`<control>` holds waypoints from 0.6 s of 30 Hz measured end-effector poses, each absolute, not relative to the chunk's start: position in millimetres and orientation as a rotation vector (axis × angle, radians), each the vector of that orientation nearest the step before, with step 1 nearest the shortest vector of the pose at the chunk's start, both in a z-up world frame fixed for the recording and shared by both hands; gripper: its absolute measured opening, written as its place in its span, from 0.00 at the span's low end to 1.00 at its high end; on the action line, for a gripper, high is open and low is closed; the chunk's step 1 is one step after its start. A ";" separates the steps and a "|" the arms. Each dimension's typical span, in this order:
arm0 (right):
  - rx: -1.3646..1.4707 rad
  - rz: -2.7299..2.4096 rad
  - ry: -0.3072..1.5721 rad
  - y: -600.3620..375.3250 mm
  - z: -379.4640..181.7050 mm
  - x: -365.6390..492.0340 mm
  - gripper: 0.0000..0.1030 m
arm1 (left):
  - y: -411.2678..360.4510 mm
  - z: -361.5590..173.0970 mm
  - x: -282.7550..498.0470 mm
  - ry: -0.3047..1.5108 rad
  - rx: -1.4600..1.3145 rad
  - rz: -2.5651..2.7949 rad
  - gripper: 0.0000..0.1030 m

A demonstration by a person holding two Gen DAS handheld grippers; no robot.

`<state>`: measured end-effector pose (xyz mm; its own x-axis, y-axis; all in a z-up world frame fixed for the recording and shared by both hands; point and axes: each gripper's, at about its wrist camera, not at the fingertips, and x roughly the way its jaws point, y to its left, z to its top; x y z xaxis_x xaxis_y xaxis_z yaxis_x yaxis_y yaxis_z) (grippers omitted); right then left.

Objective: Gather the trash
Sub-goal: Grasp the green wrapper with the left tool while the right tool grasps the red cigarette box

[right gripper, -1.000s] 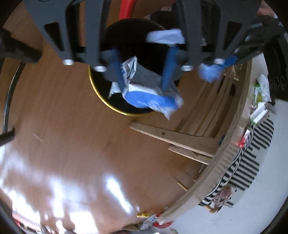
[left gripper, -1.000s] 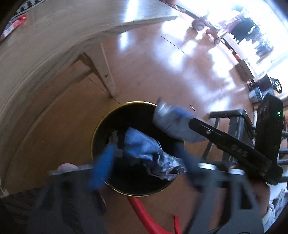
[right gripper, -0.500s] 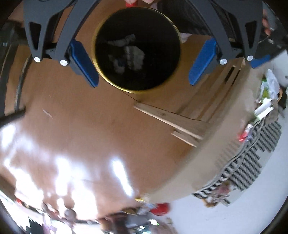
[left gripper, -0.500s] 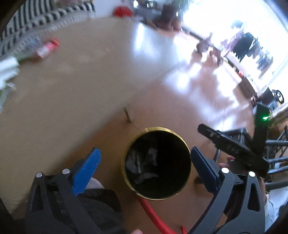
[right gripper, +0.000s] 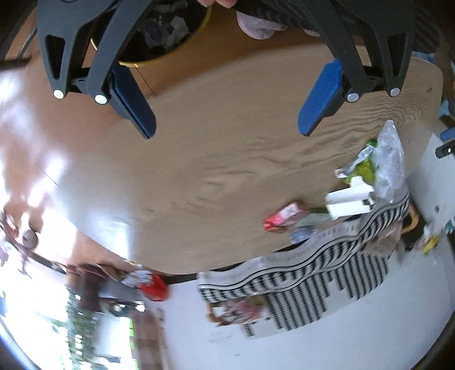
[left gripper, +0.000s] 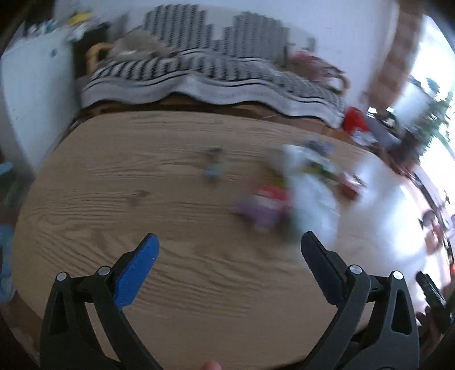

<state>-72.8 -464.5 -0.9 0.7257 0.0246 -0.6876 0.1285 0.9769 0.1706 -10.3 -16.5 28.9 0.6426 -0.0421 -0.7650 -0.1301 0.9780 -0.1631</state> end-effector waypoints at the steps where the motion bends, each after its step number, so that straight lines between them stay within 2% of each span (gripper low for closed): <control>1: 0.207 -0.051 0.762 -458.7 0.0 -64.8 0.94 | -5.2 25.8 -0.8 0.882 -0.211 0.064 0.94; 11: 0.203 -0.115 0.839 -394.0 11.0 92.4 0.94 | -1.1 -13.9 111.1 0.984 -0.152 0.083 0.94; 18: 0.168 -0.236 0.888 -359.7 -8.5 186.3 0.94 | -2.8 -44.7 169.9 1.035 -0.150 0.094 0.94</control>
